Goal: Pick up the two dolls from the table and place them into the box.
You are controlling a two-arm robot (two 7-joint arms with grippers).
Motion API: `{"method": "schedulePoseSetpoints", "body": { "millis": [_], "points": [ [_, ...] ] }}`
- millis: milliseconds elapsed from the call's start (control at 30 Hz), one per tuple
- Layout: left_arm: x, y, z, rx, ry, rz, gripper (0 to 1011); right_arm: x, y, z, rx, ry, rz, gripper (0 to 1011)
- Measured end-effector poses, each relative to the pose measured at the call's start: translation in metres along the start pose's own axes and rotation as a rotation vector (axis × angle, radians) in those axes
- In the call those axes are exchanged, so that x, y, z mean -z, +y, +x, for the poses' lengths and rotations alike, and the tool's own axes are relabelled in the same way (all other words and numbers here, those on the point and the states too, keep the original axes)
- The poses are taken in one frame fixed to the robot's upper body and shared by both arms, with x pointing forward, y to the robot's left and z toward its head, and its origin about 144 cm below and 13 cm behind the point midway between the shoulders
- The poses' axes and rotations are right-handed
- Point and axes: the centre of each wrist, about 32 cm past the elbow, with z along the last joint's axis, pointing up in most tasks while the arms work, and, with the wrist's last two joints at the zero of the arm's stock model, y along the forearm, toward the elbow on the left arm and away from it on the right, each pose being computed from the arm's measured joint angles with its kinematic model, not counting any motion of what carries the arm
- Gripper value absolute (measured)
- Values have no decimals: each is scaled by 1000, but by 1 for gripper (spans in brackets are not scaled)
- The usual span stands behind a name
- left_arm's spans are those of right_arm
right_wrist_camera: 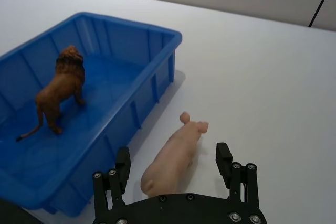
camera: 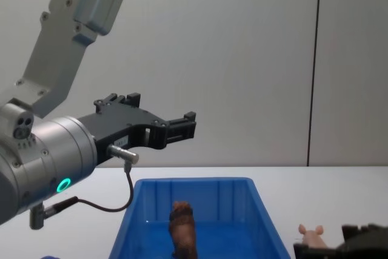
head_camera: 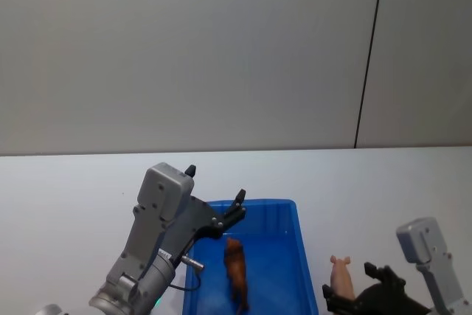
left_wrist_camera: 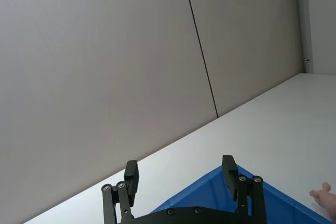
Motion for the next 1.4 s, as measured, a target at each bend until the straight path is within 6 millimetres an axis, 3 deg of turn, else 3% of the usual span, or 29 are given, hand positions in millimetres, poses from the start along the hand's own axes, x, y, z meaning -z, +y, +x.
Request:
{"method": "schedulePoseSetpoints", "body": {
  "millis": [200, 400, 967, 1400],
  "points": [
    [0, 0, 0, 0, 0, 0, 1001, 7, 3, -1, -2, 15, -32, 1001],
    [0, 0, 0, 0, 0, 0, 1001, 12, 8, -3, -5, 32, -51, 892],
    [0, 0, 0, 0, 0, 0, 1001, 14, 16, -9, 53, 40, -21, 380],
    [0, 0, 0, 0, 0, 0, 1001, -3, 16, -13, 97, -6, 69, 380]
  ]
}}
